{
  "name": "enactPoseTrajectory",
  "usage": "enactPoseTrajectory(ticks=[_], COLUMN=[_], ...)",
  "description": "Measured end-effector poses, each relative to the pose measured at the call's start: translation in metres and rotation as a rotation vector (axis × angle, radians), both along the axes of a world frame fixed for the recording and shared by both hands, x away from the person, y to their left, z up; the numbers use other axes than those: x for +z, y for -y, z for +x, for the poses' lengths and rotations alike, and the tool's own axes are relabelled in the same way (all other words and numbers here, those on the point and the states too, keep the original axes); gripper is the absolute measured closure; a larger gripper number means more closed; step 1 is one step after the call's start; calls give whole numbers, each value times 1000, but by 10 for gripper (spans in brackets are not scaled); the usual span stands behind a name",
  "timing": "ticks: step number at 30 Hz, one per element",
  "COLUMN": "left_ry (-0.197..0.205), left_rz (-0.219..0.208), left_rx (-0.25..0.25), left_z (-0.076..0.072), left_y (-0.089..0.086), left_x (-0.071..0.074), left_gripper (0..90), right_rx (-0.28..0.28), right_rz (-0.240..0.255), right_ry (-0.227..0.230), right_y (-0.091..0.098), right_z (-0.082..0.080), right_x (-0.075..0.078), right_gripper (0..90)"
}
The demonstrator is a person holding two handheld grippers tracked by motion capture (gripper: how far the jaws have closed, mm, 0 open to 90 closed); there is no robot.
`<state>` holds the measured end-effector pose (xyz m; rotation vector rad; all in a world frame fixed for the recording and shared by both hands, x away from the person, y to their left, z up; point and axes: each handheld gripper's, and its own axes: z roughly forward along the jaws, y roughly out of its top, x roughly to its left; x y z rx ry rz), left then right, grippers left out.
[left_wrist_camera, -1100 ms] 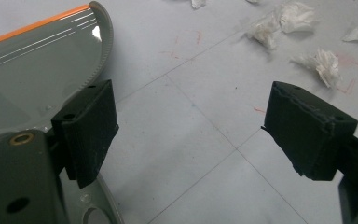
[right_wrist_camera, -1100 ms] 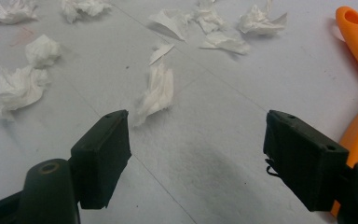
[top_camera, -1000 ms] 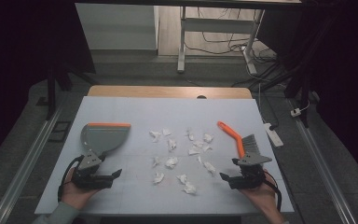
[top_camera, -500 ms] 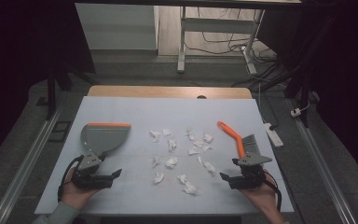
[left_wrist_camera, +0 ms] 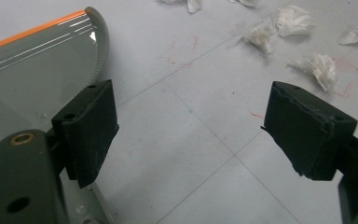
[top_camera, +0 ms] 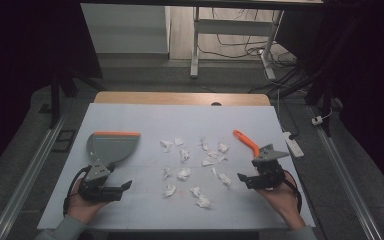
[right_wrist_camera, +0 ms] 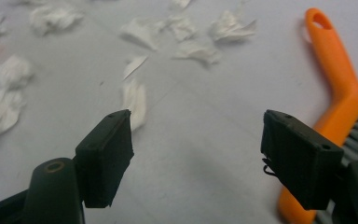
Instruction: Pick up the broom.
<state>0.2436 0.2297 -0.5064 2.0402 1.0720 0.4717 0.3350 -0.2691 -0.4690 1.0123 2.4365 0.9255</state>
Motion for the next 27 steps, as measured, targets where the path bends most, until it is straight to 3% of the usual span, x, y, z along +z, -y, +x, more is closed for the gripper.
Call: enactPoseTrajectory(ticks=[3,5,6,8,9,10,12,13,16,19,27], left_ry=[2,4,6,7,7,7,5,5,3,1,-2], left_rz=[9,8,6,3,3,3,6,8,7,6,5], left_rx=[-11,-13,-11,-6,-6,-5,-2,0,1,2,-4], left_z=[0,0,0,0,0,1,1,1,3,5,6], left_y=[2,2,1,1,1,1,1,1,2,3,5], left_x=[0,0,0,0,0,0,0,0,-1,-1,-2], left_gripper=[185,185,185,185,185,185,185,185,185,186,187], right_rx=[-30,-31,-31,-47,-47,-64,-75,-97,-113,-148,-170], right_rz=[-27,-38,-38,-70,-70,-72,-76,-82,-92,-105,-152], right_ry=[-15,-50,-50,-77,-77,-98,-101,-121,-137,-192,-267], right_y=[-2,-3,-3,-3,-3,0,2,6,10,18,23], right_z=[18,33,33,54,54,67,73,85,96,117,140], right_x=[10,14,14,17,17,18,18,17,14,6,-6], right_gripper=[247,247,247,246,246,246,246,247,248,248,269])
